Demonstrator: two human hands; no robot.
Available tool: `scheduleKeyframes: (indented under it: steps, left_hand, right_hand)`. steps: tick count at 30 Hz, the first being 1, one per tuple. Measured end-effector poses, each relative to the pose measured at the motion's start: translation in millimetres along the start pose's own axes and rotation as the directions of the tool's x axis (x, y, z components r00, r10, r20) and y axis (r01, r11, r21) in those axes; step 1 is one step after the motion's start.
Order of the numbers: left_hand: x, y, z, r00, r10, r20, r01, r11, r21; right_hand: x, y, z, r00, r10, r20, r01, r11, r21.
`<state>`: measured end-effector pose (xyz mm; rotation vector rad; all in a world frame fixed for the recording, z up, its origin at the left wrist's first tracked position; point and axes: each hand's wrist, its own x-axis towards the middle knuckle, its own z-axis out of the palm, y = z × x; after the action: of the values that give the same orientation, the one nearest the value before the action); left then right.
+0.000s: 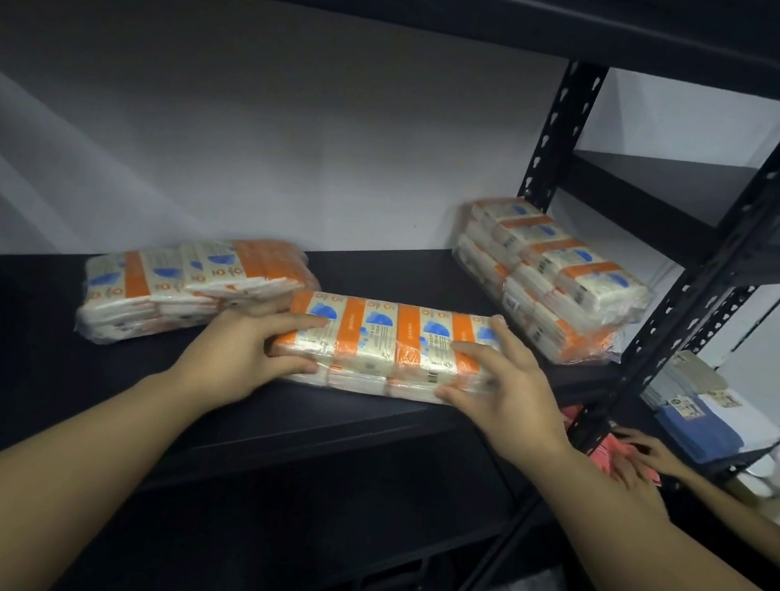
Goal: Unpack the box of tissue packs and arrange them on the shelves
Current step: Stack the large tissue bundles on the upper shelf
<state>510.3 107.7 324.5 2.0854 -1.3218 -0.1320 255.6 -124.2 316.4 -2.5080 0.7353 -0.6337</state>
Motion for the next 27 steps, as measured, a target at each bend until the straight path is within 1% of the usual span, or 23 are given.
scheduleKeyframes:
  steps: [3,8,10,13,15,18,21,25,27]
  left_hand:
    - [-1,-3,2,1.000,0.006,-0.018,-0.006,1.000,-0.013]
    - [-4,-4,3,0.996,-0.073,0.059,0.073,0.997,-0.014]
    - [-9,-6,4,0.996,-0.084,0.043,0.085,0.996,-0.036]
    - [-12,-9,1,0.999,-0.041,-0.003,0.041,0.997,-0.060]
    - [-13,-10,-1,0.999,-0.051,-0.011,0.049,0.993,-0.108]
    - [-18,-11,-2,0.992,-0.117,-0.038,0.105,0.968,-0.227]
    - [-20,-12,2,0.989,-0.127,-0.078,0.103,0.959,-0.265]
    - [-10,-11,-3,0.984,-0.158,-0.082,0.122,0.933,-0.340]
    - [0,-9,-11,0.984,-0.155,-0.092,0.109,0.917,-0.385]
  right_hand:
    - [-3,0,3,1.000,0.016,-0.027,-0.015,0.999,0.034]
    - [-7,1,5,0.998,0.028,-0.064,-0.021,0.995,0.101]
    - [-10,0,5,0.997,0.057,-0.058,-0.049,0.991,0.128]
    - [-12,-1,6,0.995,0.094,-0.032,-0.088,0.982,0.166]
    - [-11,3,4,0.997,0.072,-0.040,-0.065,0.984,0.165]
    - [-10,14,-2,0.998,0.054,-0.034,-0.046,0.978,0.204]
    - [-10,20,-7,0.999,0.037,-0.018,-0.032,0.971,0.236]
    - [-4,21,-13,0.998,0.002,-0.070,0.017,0.962,0.272]
    - [2,21,-22,0.994,-0.033,-0.109,0.061,0.964,0.260]
